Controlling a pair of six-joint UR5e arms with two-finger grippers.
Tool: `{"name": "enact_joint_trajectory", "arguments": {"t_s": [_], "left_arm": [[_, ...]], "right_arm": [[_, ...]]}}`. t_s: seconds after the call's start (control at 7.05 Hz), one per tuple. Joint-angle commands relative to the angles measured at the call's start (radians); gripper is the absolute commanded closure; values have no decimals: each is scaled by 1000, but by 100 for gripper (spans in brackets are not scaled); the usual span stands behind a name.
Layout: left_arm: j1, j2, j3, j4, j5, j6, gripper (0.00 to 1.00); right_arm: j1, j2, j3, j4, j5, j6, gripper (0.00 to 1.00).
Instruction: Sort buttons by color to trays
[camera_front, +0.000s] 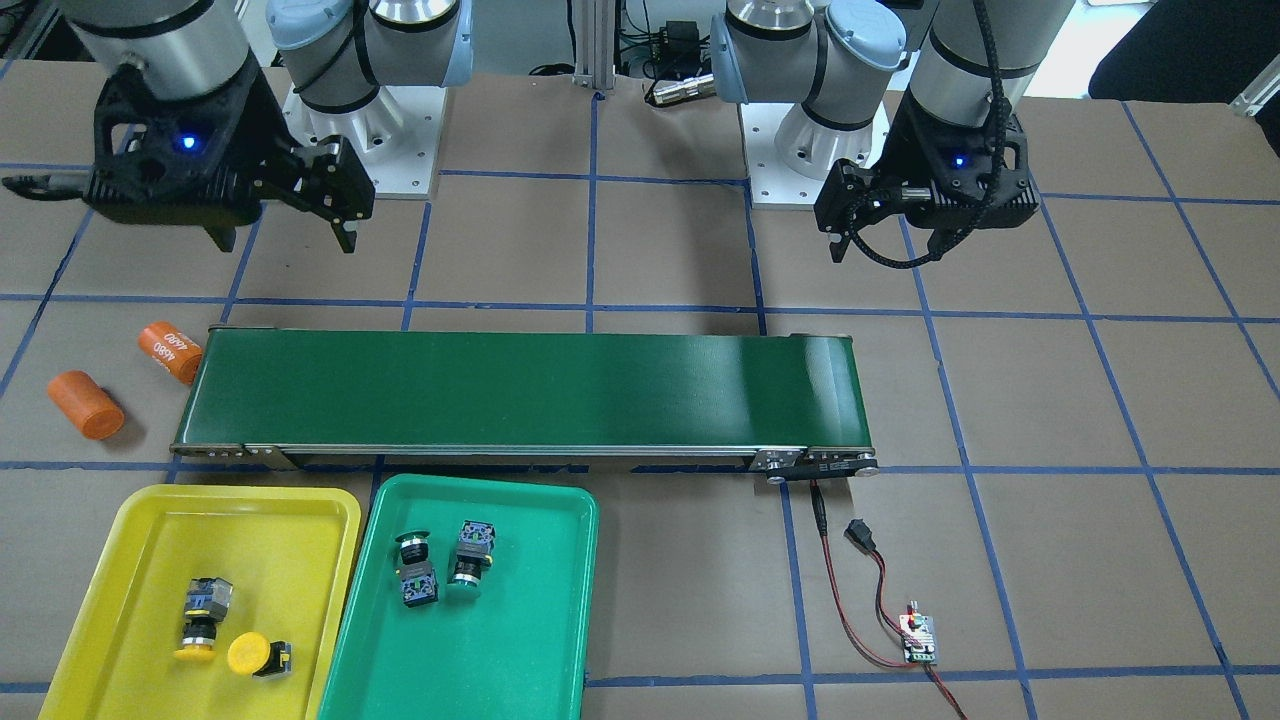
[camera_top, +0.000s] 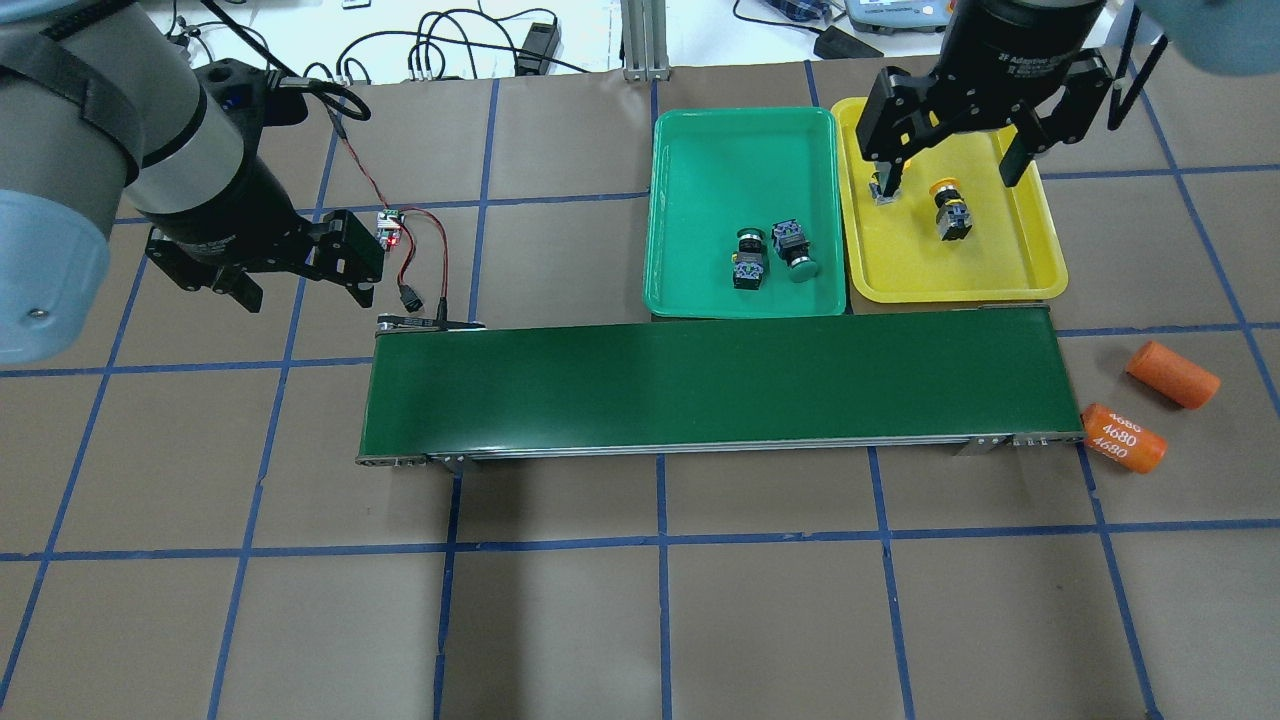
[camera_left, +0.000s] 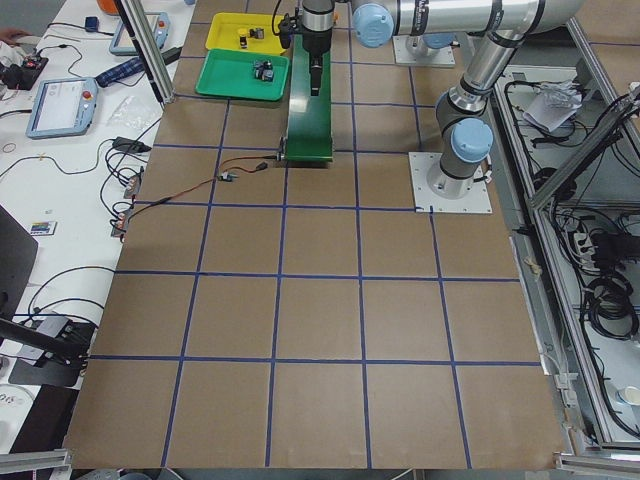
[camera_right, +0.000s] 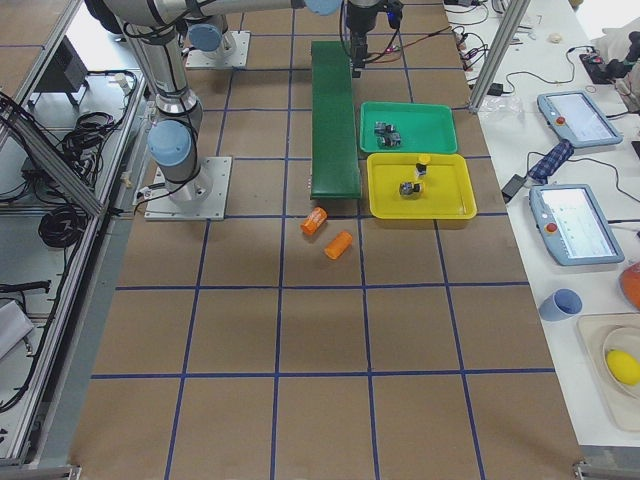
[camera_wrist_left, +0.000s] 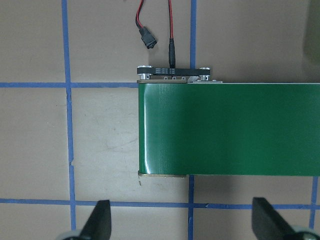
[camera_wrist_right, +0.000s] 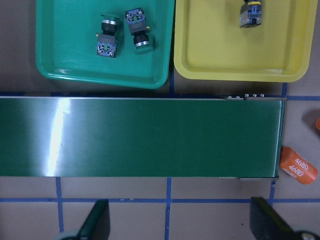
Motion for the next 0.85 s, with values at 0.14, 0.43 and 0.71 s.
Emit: {"name": "enact_joint_trajectory", "arguments": {"t_s": [0.14, 0.43, 0.71], "left_arm": [[-3, 5, 1, 2, -3, -3, 0], [-3, 12, 0, 3, -3, -2, 0], [-3, 12, -2, 5, -3, -2, 0]], "right_arm": [[12, -55, 74, -137, 5, 10, 0], [1, -53, 76, -148, 2, 80, 0], [12, -55, 78, -137, 4, 71, 0]]}}
